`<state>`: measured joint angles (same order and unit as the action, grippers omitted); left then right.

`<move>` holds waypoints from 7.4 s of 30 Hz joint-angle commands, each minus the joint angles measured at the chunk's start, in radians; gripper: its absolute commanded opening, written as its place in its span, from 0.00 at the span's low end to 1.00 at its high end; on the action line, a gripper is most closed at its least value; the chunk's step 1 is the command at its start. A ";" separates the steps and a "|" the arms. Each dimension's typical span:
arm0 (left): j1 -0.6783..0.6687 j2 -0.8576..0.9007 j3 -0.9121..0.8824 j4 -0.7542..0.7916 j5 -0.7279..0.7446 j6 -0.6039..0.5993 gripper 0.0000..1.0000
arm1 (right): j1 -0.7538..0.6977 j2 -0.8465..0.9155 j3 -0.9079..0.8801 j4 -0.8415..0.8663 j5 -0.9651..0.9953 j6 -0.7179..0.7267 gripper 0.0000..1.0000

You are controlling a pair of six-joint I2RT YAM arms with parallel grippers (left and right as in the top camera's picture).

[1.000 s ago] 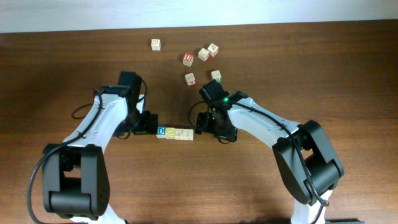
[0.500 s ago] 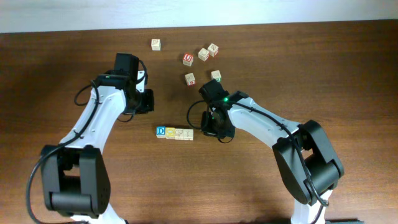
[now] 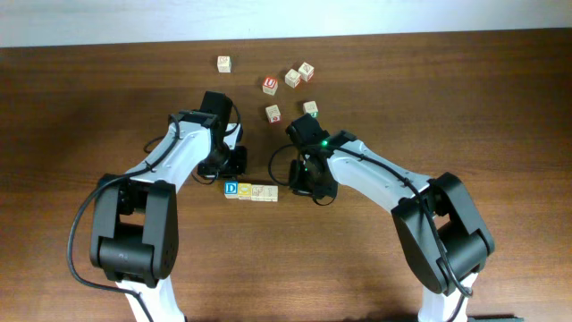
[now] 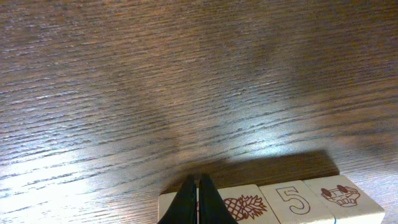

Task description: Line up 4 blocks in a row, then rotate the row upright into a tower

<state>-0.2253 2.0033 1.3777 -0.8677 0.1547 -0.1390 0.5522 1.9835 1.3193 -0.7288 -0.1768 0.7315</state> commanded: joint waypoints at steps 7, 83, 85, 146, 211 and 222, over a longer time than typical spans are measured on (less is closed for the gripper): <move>-0.001 0.011 0.011 -0.040 0.018 -0.005 0.03 | -0.004 0.002 0.022 0.003 0.002 -0.002 0.19; -0.007 0.033 0.021 -0.016 0.135 0.071 0.00 | 0.030 0.036 0.021 0.097 -0.129 -0.115 0.08; -0.007 0.033 0.021 -0.013 0.127 0.056 0.00 | 0.030 0.036 0.021 0.097 -0.129 -0.115 0.08; 0.201 0.024 -0.016 -0.227 0.235 0.167 0.00 | -0.023 0.036 0.021 0.063 -0.251 -0.178 0.04; 0.301 0.026 0.046 -0.289 0.496 0.359 0.00 | -0.010 0.067 0.008 0.088 -0.257 -0.118 0.04; 0.301 0.026 -0.083 -0.150 0.476 0.354 0.00 | -0.010 0.067 0.008 0.091 -0.257 -0.118 0.04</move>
<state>0.0780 2.0365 1.3037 -1.0264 0.6212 0.1947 0.5373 2.0396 1.3231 -0.6415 -0.4294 0.6239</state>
